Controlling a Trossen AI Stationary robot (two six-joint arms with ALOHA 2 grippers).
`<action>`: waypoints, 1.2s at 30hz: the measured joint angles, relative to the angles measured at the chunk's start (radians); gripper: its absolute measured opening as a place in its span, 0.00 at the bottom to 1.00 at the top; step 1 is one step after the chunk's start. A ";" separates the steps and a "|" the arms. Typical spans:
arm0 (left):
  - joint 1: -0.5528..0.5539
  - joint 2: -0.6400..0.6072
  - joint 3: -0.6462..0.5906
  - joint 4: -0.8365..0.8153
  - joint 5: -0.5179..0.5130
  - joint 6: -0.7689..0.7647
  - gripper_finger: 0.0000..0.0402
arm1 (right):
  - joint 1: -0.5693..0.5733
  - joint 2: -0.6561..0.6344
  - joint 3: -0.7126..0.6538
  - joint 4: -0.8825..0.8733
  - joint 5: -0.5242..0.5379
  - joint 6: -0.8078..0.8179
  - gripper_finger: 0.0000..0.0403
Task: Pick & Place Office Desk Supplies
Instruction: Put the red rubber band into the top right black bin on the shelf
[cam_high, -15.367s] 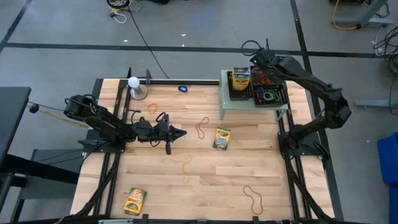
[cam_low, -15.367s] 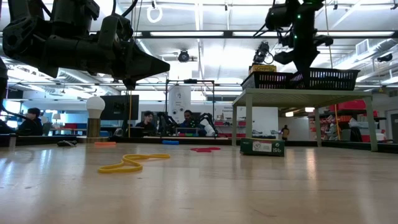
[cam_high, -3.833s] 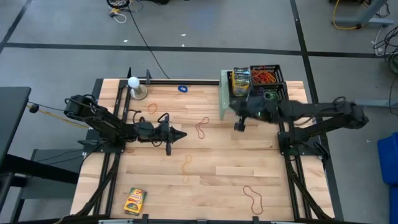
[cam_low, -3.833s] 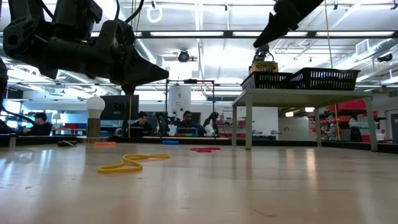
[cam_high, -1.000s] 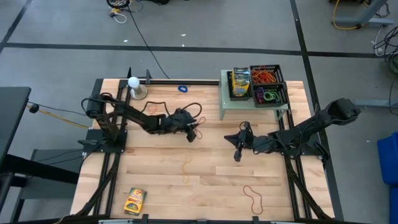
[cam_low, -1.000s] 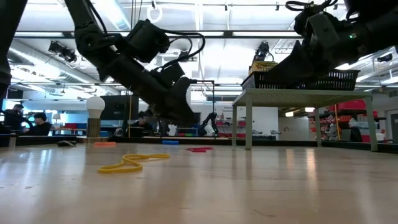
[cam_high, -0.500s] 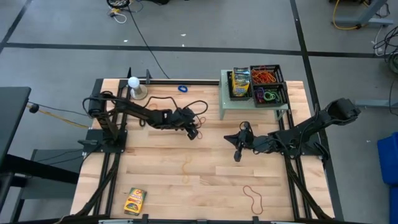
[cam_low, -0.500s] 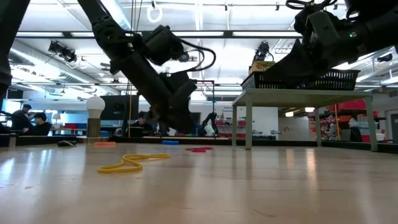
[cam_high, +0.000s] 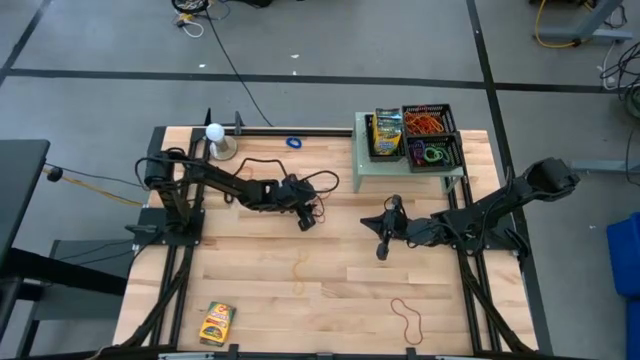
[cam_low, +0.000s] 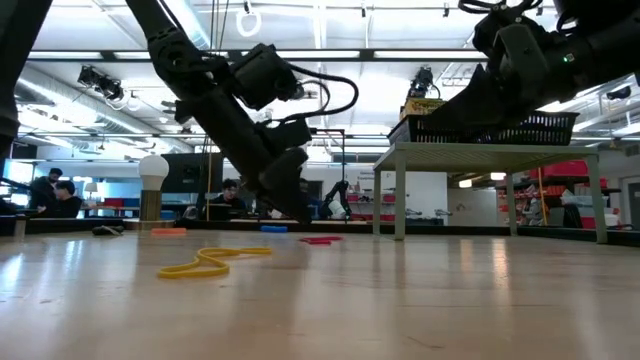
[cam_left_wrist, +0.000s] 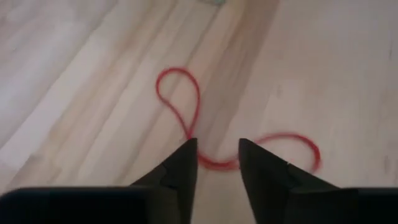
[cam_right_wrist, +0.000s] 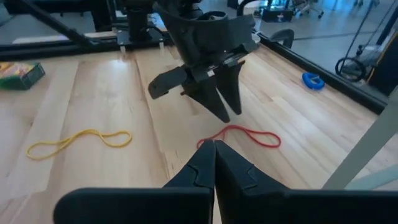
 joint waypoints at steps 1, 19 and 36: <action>-0.001 -0.009 -0.001 -0.027 0.001 0.000 0.28 | 0.000 0.000 0.000 0.000 -0.001 -0.018 0.01; -0.054 -0.020 -0.002 -0.032 -0.033 0.041 0.23 | 0.000 0.000 0.000 -0.009 -0.002 -0.057 0.01; -0.025 0.017 0.098 -0.216 -0.083 -0.097 0.26 | 0.000 0.000 0.000 -0.009 -0.005 -0.057 0.01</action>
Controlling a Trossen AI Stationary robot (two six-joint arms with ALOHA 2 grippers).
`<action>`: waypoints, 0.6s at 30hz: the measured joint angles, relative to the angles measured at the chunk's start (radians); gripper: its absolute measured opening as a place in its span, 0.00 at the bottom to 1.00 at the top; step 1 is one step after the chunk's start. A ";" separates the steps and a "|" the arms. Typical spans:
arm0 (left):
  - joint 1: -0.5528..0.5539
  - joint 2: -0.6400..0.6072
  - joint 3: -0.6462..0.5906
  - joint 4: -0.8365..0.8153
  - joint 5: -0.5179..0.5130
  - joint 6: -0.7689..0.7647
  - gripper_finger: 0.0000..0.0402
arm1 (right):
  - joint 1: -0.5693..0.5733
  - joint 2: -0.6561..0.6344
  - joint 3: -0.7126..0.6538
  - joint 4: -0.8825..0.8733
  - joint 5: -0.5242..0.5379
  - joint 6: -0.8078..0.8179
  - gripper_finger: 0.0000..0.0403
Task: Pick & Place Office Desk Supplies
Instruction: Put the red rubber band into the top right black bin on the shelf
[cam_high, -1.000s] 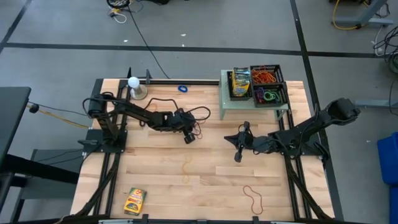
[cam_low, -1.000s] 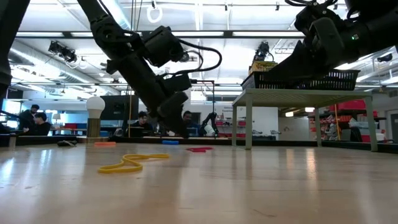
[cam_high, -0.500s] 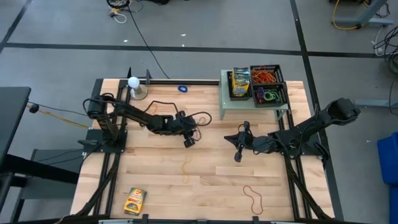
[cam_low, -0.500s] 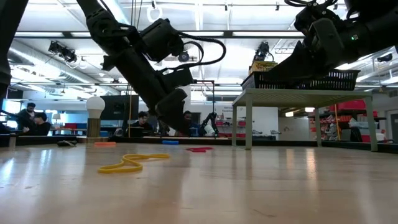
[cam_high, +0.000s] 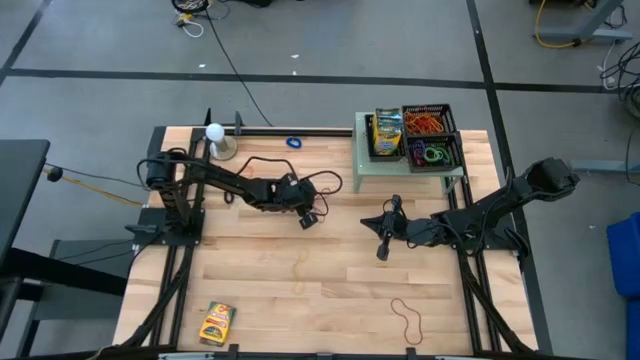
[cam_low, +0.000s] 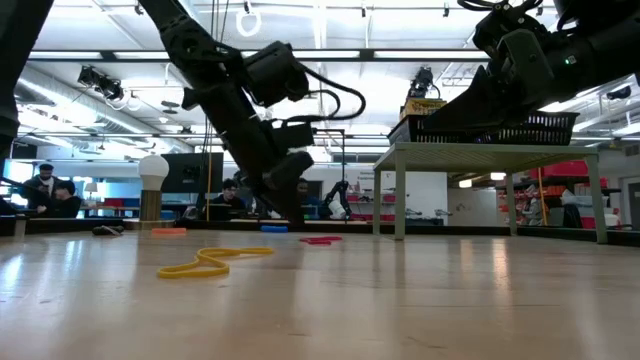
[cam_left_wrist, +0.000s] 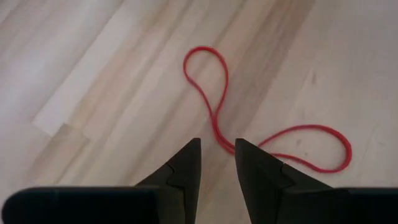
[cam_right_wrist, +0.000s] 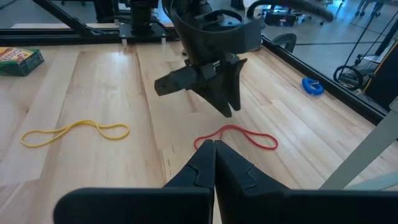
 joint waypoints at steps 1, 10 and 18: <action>0.004 0.005 0.000 0.001 0.001 -0.007 0.26 | 0.000 0.000 0.000 0.000 0.000 0.000 0.01; 0.069 0.015 0.014 0.006 0.054 -0.055 0.26 | 0.000 0.000 0.000 -0.001 0.001 0.000 0.01; 0.090 0.015 0.015 0.018 0.117 -0.088 0.26 | 0.000 0.000 0.000 0.000 0.003 0.000 0.01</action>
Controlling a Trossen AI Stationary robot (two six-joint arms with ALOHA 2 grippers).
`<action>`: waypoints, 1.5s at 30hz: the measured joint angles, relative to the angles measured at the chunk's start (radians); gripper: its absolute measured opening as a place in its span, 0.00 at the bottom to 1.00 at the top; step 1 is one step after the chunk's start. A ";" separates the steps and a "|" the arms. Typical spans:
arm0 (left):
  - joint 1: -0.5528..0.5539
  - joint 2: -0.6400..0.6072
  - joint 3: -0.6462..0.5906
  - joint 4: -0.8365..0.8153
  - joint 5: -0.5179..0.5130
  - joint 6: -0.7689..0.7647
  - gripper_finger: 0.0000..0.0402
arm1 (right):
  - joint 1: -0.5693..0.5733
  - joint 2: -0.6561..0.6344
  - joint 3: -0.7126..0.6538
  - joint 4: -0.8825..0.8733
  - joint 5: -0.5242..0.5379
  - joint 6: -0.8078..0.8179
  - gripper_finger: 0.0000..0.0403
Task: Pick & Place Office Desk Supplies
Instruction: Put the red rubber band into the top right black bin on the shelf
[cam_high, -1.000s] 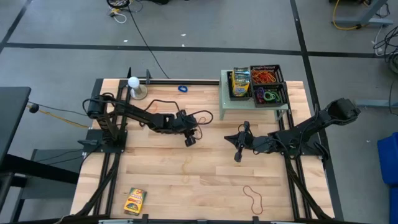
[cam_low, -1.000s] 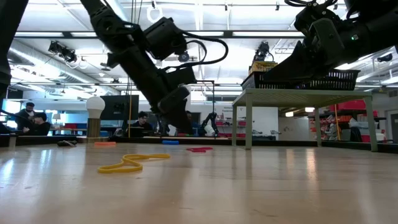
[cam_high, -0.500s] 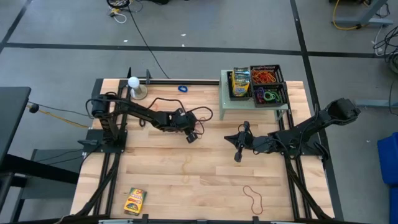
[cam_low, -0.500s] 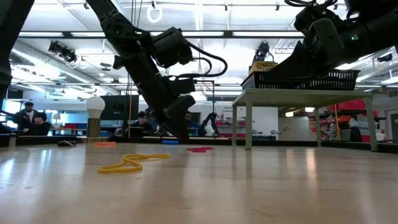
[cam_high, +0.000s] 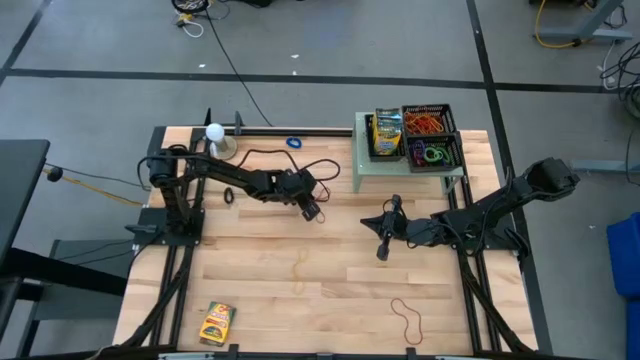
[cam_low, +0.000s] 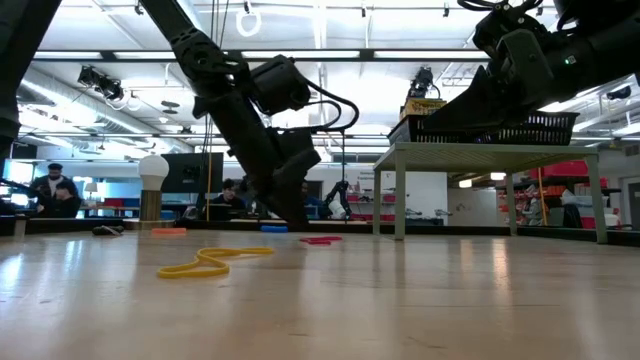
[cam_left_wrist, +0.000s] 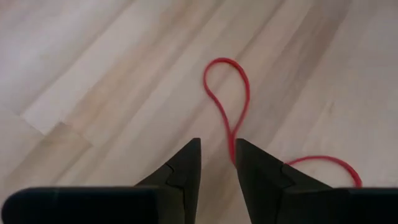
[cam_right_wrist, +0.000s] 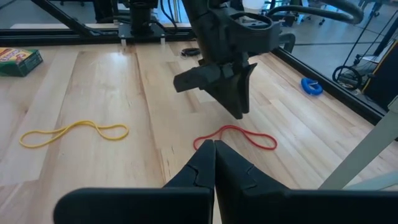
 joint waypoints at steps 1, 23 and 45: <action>-0.003 0.000 0.000 0.002 -0.003 -0.001 0.26 | 0.000 0.000 0.000 0.000 0.000 0.000 0.01; -0.044 0.148 0.208 -0.258 -0.041 0.056 0.13 | 0.000 0.000 0.001 0.000 -0.002 0.000 0.01; -0.101 -0.117 -0.314 0.628 -0.050 0.274 0.01 | 0.000 0.000 0.001 -0.003 -0.002 0.000 0.01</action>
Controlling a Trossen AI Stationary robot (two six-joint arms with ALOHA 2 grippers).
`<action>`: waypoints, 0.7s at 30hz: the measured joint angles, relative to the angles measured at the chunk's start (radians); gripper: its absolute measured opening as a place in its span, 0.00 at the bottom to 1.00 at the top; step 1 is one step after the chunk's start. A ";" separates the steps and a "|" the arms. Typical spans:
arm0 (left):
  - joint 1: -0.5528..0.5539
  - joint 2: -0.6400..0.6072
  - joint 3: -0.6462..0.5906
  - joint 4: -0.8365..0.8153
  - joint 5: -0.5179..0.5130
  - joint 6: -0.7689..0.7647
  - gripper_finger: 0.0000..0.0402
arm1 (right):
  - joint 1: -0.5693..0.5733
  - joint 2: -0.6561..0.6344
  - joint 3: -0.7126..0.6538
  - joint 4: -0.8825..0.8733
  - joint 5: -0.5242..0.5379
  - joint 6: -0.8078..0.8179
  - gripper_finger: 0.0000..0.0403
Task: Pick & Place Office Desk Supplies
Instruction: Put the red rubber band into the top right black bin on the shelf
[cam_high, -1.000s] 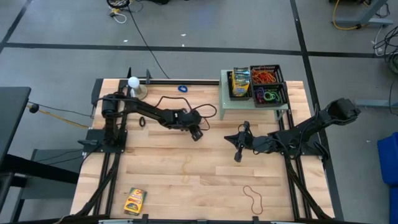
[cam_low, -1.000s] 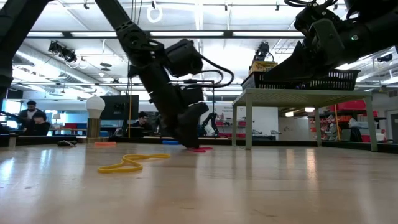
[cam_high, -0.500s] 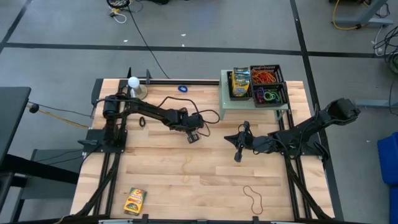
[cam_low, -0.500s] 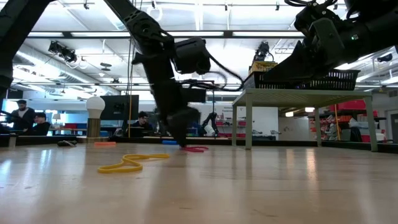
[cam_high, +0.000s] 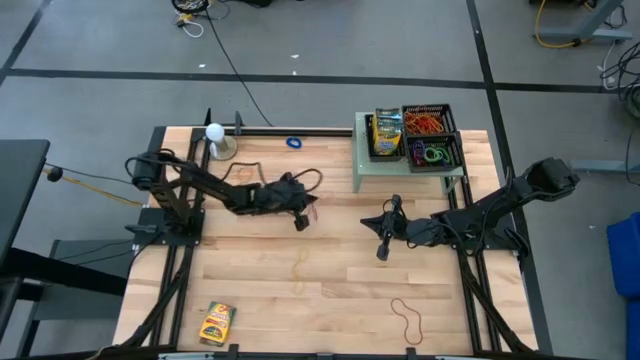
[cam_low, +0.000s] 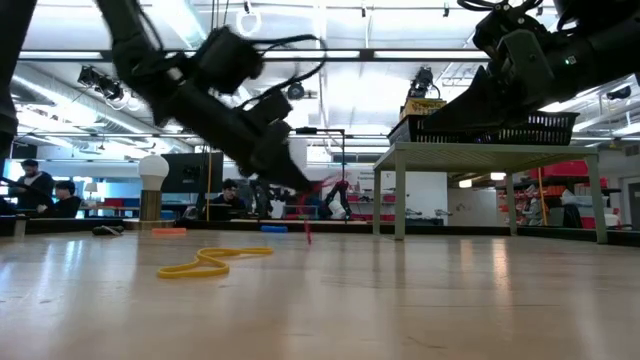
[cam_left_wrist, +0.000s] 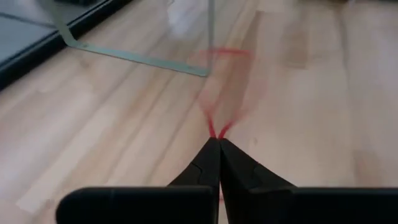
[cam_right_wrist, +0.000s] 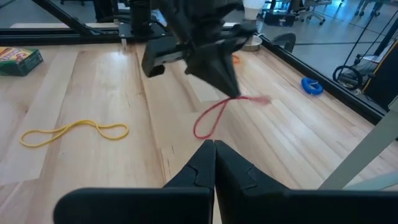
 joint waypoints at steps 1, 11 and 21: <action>0.000 0.004 -0.030 0.065 0.012 -0.008 0.01 | 0.000 0.000 0.000 0.000 0.000 0.000 0.01; -0.002 0.099 -0.121 0.541 0.092 0.001 0.01 | -0.114 0.000 0.000 0.031 -0.125 0.001 0.01; -0.002 0.222 -0.121 0.836 0.171 -0.039 0.01 | -0.169 0.005 0.000 0.111 -0.110 0.224 0.01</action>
